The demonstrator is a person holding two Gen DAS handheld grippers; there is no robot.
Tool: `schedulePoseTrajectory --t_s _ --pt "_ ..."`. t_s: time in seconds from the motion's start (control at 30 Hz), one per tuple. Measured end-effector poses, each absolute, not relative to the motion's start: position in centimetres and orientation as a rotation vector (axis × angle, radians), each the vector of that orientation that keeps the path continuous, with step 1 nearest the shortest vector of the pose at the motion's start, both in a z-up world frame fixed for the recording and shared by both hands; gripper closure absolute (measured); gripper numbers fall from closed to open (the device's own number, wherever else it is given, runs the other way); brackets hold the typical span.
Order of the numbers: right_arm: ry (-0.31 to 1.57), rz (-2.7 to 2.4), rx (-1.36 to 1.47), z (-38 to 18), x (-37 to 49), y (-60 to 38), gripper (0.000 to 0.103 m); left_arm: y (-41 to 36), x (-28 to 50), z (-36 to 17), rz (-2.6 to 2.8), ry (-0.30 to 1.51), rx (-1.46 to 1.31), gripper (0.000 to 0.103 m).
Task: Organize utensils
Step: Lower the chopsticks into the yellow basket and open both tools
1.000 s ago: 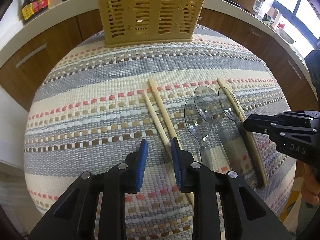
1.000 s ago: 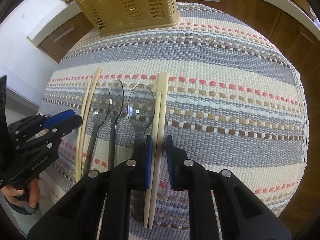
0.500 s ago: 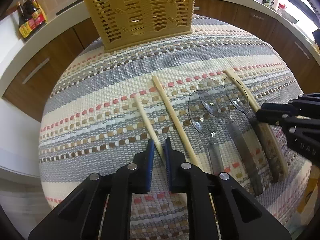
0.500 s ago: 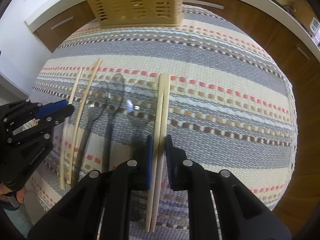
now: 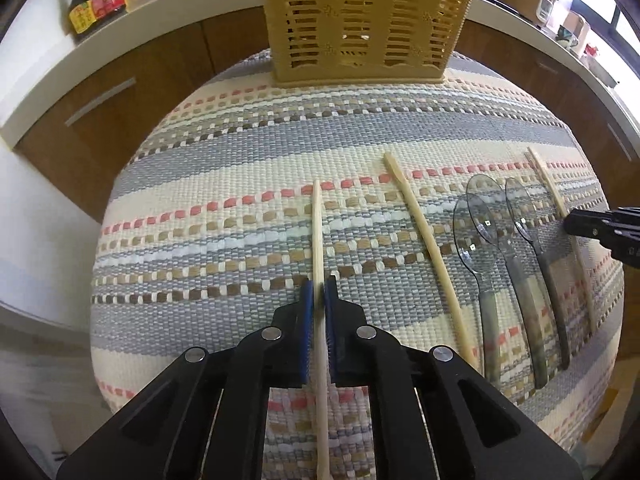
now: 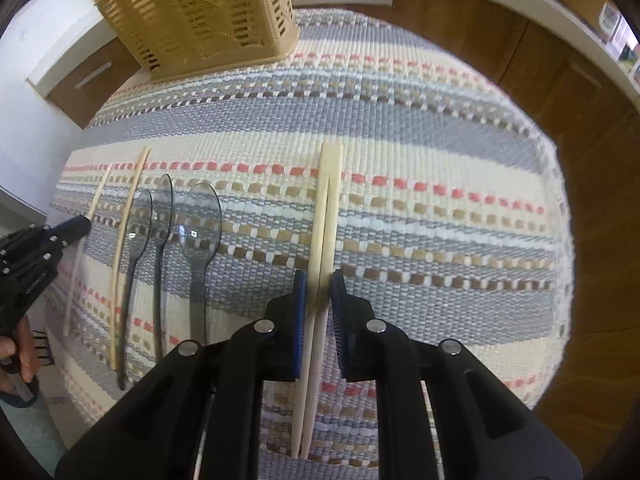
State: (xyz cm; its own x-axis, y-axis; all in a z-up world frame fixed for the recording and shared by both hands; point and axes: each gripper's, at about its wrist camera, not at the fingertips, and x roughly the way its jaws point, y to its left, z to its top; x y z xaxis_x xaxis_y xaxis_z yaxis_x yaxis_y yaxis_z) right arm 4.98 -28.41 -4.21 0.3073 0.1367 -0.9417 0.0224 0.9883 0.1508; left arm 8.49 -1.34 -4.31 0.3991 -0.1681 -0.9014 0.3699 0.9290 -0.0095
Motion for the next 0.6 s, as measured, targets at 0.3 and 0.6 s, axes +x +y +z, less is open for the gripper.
schedulePoseTrajectory --t_s 0.3,0.6 --pt "1.339 0.087 0.171 -3.8 6.7 -28.8 0.091 -2.7 9.7 -4.3 -0.483 1.216 0.297 0.074" --pt "1.366 0.03 0.048 -3.9 7.6 -26.0 0.092 -5.1 9.8 -4.4 -0.483 1.215 0.432 0.099"
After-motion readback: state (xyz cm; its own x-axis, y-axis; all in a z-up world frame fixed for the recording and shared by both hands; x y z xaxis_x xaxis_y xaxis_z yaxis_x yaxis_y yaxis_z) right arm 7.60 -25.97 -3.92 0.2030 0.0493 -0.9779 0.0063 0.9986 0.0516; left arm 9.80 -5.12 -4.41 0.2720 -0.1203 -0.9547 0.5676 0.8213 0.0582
